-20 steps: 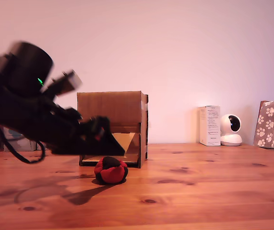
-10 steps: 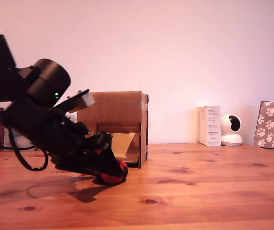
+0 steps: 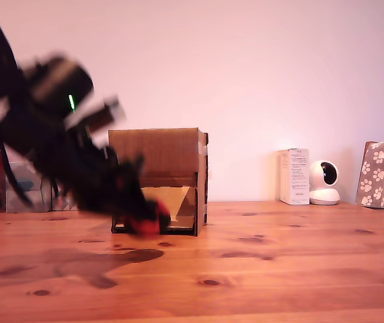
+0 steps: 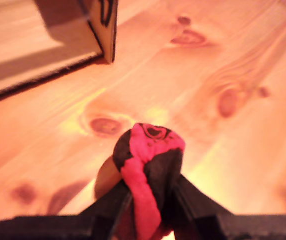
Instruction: Drop the footbag into the cardboard dice tower
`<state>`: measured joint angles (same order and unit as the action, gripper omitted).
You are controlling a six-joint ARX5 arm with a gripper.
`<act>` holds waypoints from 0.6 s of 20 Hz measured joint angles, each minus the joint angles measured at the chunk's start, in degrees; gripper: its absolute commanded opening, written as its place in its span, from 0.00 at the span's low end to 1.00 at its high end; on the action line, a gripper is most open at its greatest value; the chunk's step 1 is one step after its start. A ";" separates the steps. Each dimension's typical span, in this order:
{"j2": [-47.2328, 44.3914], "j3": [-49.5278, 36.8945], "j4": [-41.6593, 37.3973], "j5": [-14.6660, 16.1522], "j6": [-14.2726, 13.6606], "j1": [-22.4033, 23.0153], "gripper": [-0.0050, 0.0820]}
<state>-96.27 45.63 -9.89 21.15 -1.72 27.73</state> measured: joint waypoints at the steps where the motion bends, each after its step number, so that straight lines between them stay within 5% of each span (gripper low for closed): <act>1: 3.06 0.00 2.08 0.00 0.04 0.02 0.10; 9: 16.48 0.02 12.35 -0.68 0.00 0.02 0.10; 12: 20.13 0.02 8.94 -4.57 -0.70 0.02 0.10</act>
<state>-76.14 45.65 -0.95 16.58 -2.42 27.75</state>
